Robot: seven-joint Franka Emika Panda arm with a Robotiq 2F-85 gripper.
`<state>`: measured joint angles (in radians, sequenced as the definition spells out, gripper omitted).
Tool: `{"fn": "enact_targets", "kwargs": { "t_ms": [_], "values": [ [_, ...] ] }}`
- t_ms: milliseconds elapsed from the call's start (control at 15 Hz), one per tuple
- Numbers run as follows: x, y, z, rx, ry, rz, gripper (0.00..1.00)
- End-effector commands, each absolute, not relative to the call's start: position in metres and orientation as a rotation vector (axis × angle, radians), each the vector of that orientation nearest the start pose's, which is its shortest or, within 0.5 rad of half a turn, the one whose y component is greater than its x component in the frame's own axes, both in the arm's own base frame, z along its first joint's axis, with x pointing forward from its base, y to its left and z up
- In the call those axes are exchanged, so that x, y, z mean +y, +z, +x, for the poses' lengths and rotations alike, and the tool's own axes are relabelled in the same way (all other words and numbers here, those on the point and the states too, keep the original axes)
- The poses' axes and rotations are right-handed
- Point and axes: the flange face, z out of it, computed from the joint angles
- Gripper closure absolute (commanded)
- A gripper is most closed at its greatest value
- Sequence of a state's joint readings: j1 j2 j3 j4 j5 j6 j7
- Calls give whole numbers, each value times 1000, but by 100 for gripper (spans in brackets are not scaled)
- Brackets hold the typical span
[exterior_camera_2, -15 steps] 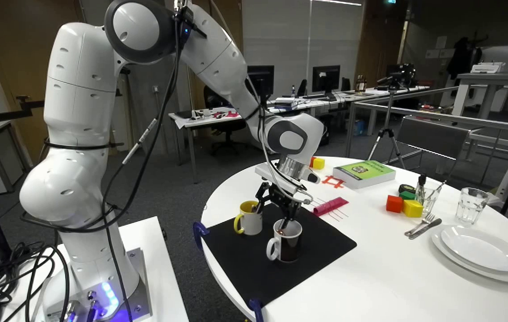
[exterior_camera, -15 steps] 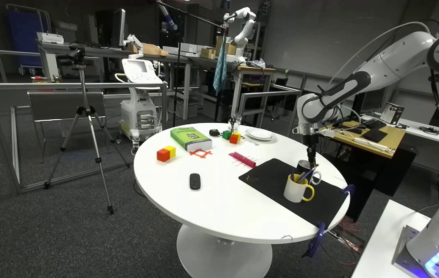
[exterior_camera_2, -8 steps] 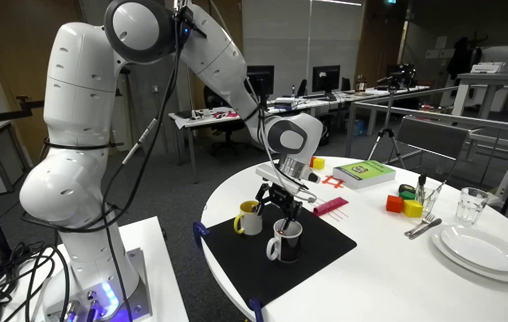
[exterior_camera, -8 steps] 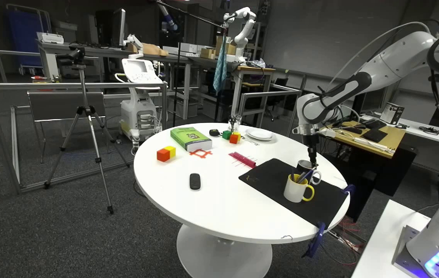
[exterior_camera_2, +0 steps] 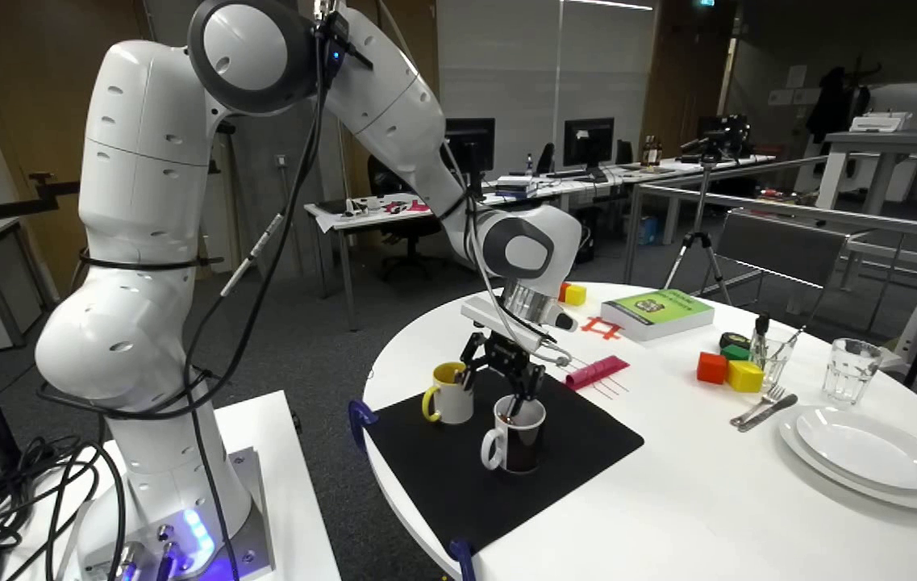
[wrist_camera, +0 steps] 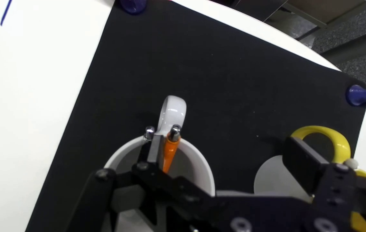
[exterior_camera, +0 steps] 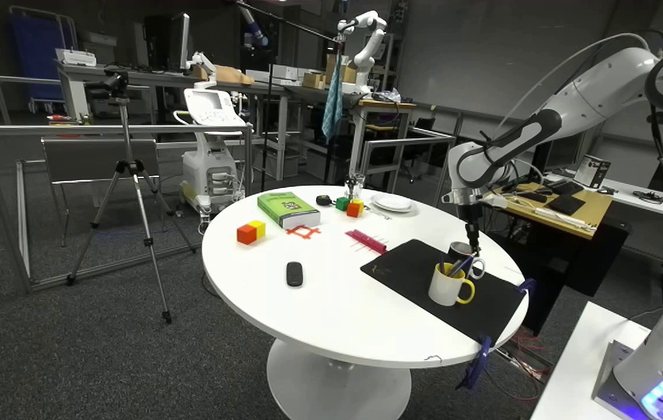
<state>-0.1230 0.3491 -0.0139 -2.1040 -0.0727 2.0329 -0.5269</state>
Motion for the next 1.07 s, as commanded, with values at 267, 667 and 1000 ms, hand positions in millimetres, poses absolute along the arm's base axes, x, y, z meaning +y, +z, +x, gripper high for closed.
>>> {"fn": "enact_targets", "kwargs": {
  "t_ms": [267, 667, 1000],
  "values": [
    [-76, 232, 508, -684, 675, -2923, 0],
    [-76, 233, 509, -670, 676, -2919, 40],
    [-78, 234, 509, -662, 680, -2919, 78]
  ]
}}
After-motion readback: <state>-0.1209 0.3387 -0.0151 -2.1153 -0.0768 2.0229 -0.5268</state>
